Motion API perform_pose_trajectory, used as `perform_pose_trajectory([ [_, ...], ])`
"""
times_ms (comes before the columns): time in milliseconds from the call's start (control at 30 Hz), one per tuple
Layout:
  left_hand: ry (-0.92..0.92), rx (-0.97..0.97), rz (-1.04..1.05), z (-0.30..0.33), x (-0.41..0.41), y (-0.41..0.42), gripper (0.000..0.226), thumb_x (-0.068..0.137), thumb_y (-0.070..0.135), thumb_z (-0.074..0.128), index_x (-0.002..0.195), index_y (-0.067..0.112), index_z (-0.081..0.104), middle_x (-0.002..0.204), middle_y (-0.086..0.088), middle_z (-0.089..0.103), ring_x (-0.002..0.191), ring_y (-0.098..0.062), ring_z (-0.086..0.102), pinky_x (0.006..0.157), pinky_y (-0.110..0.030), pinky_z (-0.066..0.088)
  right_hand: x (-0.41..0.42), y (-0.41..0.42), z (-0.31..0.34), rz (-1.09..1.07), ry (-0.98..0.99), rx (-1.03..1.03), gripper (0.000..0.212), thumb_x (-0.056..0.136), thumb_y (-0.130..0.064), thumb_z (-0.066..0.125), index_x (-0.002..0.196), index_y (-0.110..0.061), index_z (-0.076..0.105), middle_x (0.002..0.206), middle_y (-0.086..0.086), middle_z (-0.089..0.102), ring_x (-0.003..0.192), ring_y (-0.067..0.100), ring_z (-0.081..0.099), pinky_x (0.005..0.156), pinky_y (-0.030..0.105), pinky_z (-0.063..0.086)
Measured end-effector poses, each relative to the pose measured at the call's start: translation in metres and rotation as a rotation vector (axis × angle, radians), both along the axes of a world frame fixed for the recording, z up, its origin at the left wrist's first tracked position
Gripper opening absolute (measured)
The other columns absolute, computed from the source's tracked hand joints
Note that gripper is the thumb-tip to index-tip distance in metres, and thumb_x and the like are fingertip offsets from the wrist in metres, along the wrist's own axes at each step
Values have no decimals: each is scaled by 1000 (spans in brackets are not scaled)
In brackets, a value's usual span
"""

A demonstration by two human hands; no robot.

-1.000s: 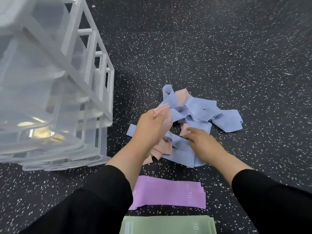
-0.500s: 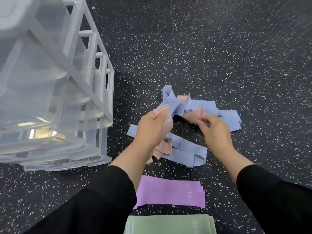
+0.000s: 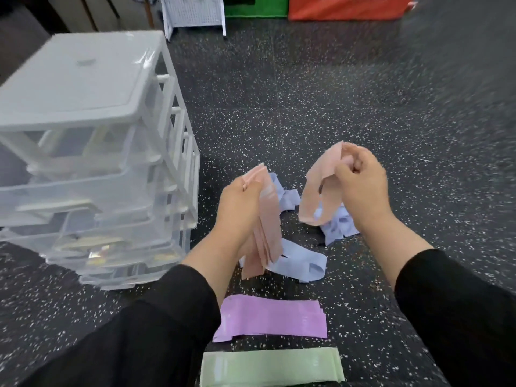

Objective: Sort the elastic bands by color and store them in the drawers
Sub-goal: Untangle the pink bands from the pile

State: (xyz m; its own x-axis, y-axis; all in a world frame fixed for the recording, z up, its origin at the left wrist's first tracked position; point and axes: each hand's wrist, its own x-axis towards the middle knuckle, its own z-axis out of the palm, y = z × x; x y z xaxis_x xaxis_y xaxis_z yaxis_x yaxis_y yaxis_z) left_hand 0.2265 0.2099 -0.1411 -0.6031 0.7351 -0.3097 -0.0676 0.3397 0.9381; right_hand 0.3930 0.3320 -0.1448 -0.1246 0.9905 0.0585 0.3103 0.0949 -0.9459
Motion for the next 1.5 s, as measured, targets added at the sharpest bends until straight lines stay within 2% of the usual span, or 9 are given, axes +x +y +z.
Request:
perform_pose_trajectory([
  [100, 22, 86, -9, 42, 6, -1, 31, 82, 40, 53, 98, 18, 68, 91, -13, 72, 78, -18, 58, 75, -38, 48, 0, -6, 52, 76, -25, 48, 43, 91, -9, 54, 129, -26, 62, 92, -10, 65, 70, -6, 55, 60, 12, 45],
  [233, 76, 198, -32, 108, 17, -11, 18, 96, 33, 53, 92, 23, 67, 84, -2, 65, 74, -20, 55, 75, -36, 45, 1, -21, 117, 135, -8, 53, 47, 91, -21, 59, 138, -26, 58, 120, -2, 69, 102, 9, 66, 79, 28, 55],
  [367, 107, 293, -26, 165, 23, -32, 24, 91, 39, 51, 99, 24, 68, 105, -8, 75, 88, -21, 66, 91, -44, 53, 8, -45, 180, 231, 20, 54, 33, 80, -22, 66, 112, -26, 75, 100, -1, 77, 90, 19, 73, 77, 42, 58],
  [467, 111, 322, -35, 194, 28, -48, 28, 85, 36, 52, 98, 21, 71, 106, -12, 76, 88, -25, 69, 93, -53, 54, 18, -68, 221, 337, 27, 52, 27, 76, -23, 74, 103, -28, 76, 98, 4, 77, 88, 22, 73, 71, 37, 55],
  [600, 73, 347, -122, 223, 38, -72, 24, 98, 20, 51, 105, 20, 74, 111, -2, 77, 102, -22, 72, 95, -39, 55, 35, -97, 255, 459, 33, 58, 20, 87, -17, 77, 106, -22, 73, 95, 1, 78, 76, 10, 70, 56, 19, 49],
  [767, 134, 327, -203, 235, 41, -93, 23, 100, 25, 52, 107, 18, 73, 108, -3, 77, 100, -17, 73, 87, -32, 57, 45, -120, 252, 455, 30, 81, 7, 90, -26, 75, 96, -27, 75, 94, 0, 78, 80, 11, 67, 75, 36, 50],
  [1033, 87, 292, -261, 230, 33, -105, 25, 104, 31, 53, 109, 19, 74, 110, 2, 78, 111, -18, 70, 99, -34, 51, 49, -120, 249, 314, -22, 247, 13, 96, -18, 65, 89, -26, 73, 57, -14, 58, 48, 0, 42, 55, 26, 33],
  [1233, 91, 325, -214, 230, 18, -101, 33, 93, 42, 57, 114, 23, 73, 113, 2, 77, 115, -21, 68, 112, -50, 43, 54, -117, 249, 236, -91, 358, 24, 98, -13, 57, 86, -30, 69, 67, -11, 64, 46, 0, 45, 50, 23, 32],
  [1500, 154, 314, -201, 223, 26, -94, 36, 89, 46, 56, 111, 24, 74, 109, 5, 78, 111, -18, 70, 109, -48, 46, 51, -111, 243, 177, -73, 319, 34, 94, -4, 50, 84, -30, 70, 59, -11, 54, 43, 5, 34, 47, 26, 29],
])
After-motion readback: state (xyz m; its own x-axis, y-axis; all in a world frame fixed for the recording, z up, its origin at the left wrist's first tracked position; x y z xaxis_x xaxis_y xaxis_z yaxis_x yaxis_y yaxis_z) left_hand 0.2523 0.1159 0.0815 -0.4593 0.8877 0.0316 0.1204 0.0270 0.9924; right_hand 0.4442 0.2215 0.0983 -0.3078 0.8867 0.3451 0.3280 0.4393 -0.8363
